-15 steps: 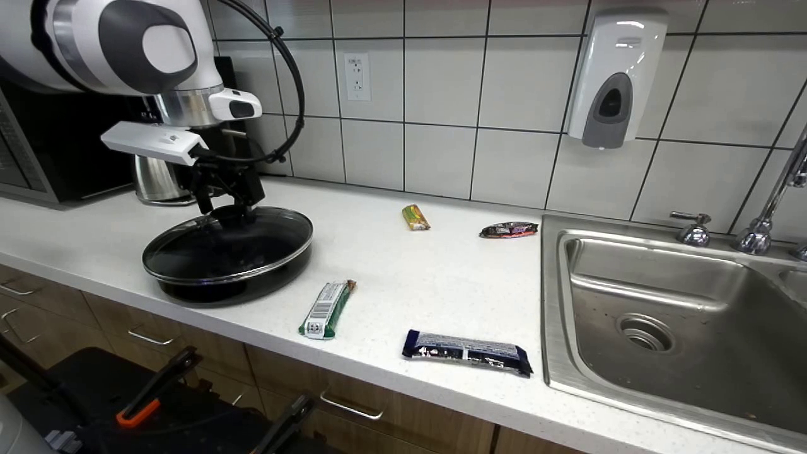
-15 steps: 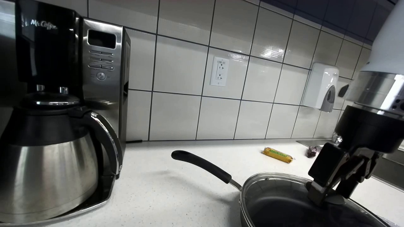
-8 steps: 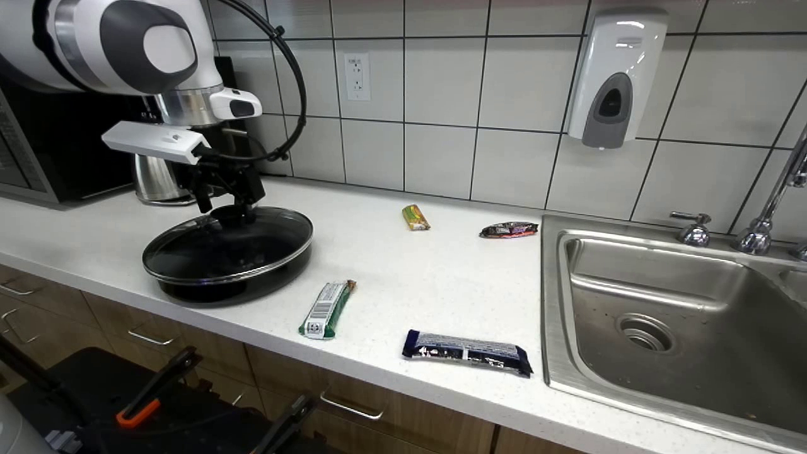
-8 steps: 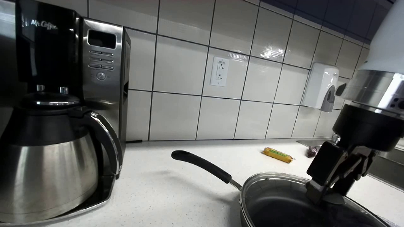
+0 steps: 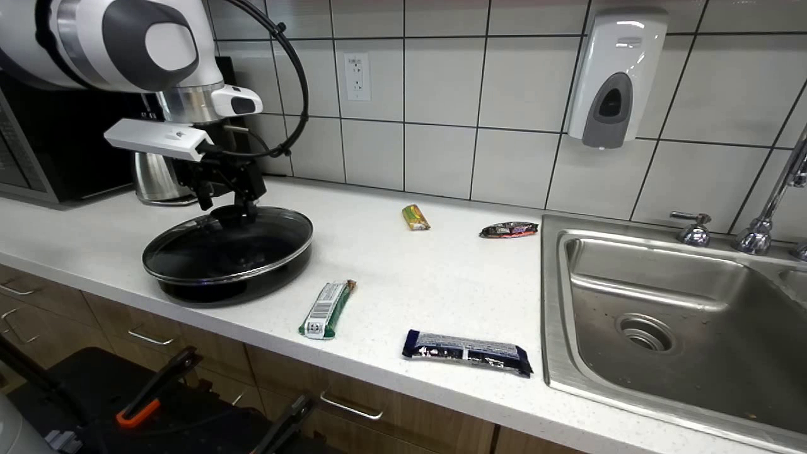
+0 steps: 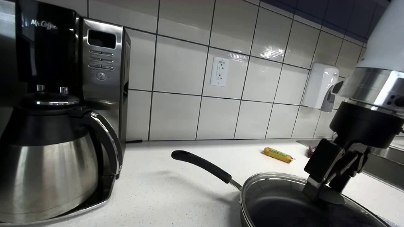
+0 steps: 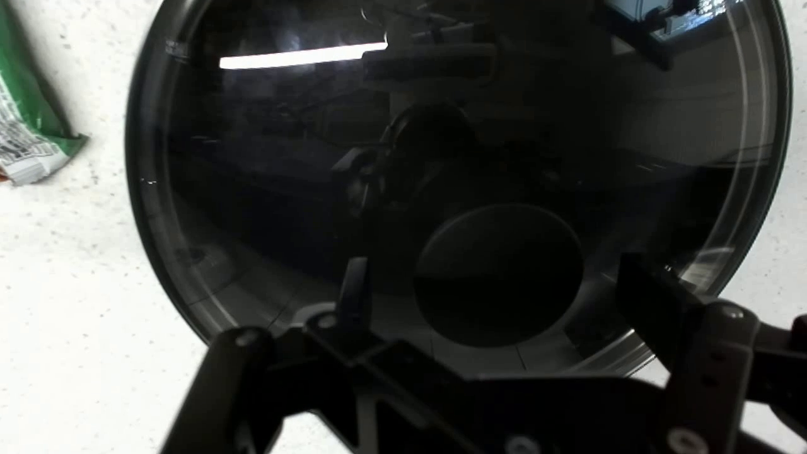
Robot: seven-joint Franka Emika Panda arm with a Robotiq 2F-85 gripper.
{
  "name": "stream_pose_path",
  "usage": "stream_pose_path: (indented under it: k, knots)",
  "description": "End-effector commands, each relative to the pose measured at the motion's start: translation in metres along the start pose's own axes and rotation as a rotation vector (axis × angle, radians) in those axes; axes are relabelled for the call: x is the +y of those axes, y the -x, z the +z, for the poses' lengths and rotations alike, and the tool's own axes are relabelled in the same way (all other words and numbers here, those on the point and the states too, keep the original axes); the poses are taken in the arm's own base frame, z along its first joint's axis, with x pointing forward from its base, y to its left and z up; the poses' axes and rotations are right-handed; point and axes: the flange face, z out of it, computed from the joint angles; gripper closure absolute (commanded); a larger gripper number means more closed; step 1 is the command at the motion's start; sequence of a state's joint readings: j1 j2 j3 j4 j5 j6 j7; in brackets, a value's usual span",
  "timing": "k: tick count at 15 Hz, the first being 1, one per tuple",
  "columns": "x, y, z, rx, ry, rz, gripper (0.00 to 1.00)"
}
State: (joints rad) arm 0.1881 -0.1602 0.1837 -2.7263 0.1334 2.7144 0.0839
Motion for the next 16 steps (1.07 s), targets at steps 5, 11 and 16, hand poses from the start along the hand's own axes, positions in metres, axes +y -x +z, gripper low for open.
stream_pose_path:
  k: [5, 11, 16]
  knots:
    - [-0.0030, -0.0046, -0.0081, -0.012, 0.011, -0.057, 0.00]
    - [-0.0061, -0.0053, -0.0043, -0.036, 0.047, -0.101, 0.00]
    - [-0.0068, -0.0071, -0.0042, -0.045, 0.025, -0.115, 0.00]
